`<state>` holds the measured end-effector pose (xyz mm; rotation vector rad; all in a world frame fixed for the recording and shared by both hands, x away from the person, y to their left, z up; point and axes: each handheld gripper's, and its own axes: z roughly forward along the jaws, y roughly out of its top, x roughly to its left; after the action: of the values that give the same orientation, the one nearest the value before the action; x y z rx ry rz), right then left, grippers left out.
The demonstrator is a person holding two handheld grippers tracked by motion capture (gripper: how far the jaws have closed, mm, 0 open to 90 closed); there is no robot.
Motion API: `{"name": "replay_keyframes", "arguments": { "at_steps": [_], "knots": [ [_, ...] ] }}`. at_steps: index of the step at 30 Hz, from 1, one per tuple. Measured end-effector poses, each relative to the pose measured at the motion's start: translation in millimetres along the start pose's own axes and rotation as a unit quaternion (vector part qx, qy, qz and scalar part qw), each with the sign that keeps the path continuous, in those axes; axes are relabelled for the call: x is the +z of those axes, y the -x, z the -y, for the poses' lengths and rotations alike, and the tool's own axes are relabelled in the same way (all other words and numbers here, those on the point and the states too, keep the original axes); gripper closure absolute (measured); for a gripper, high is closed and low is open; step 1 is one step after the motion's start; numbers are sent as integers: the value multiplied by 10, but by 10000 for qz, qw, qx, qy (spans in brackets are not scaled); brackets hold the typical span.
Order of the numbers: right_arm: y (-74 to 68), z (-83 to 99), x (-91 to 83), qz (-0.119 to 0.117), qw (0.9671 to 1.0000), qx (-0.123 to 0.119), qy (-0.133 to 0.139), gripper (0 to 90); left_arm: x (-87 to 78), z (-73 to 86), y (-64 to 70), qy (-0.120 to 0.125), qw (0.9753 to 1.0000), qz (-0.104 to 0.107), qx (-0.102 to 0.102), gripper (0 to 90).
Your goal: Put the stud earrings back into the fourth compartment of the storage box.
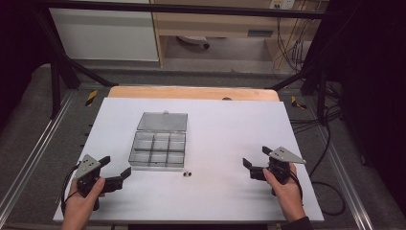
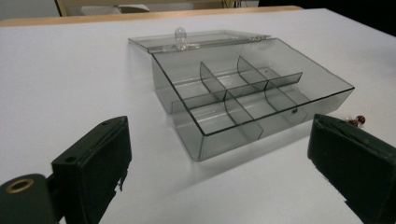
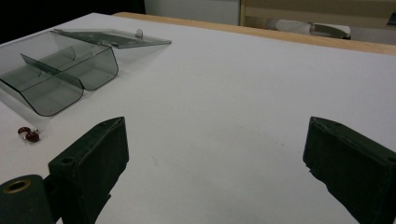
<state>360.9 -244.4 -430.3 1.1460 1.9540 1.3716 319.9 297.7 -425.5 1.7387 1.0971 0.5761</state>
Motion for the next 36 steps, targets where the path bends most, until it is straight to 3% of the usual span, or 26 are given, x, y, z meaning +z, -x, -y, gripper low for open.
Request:
{"name": "replay_keyframes", "arguments": {
  "at_steps": [9, 14, 17, 20, 27, 36],
  "knots": [
    [-75, -7, 4, -66, 9998, -84, -148, 48, 14, 7, 3, -92, 10000, 5, 8, 68],
    [-211, -15, 36, -170, 9993, -86, -327, 34, 21, 19, 0, -151, 9999, -2, -4, 67],
    [-316, -8, 100, -356, 9969, -42, -701, 40, 23, 22, 1, -165, 9999, 13, 25, 67],
    [-408, -13, 150, -485, 9949, -26, -883, 42, 28, 23, 8, -192, 9998, 37, 51, 67],
    [-610, -72, 254, -799, 9903, -107, -1133, 46, 37, 30, 13, -255, 9997, 28, 60, 66],
    [-937, -92, 471, -1079, 9815, -323, -1548, 65, 47, 33, 21, -288, 9995, 50, 97, 67]
  ]
}}
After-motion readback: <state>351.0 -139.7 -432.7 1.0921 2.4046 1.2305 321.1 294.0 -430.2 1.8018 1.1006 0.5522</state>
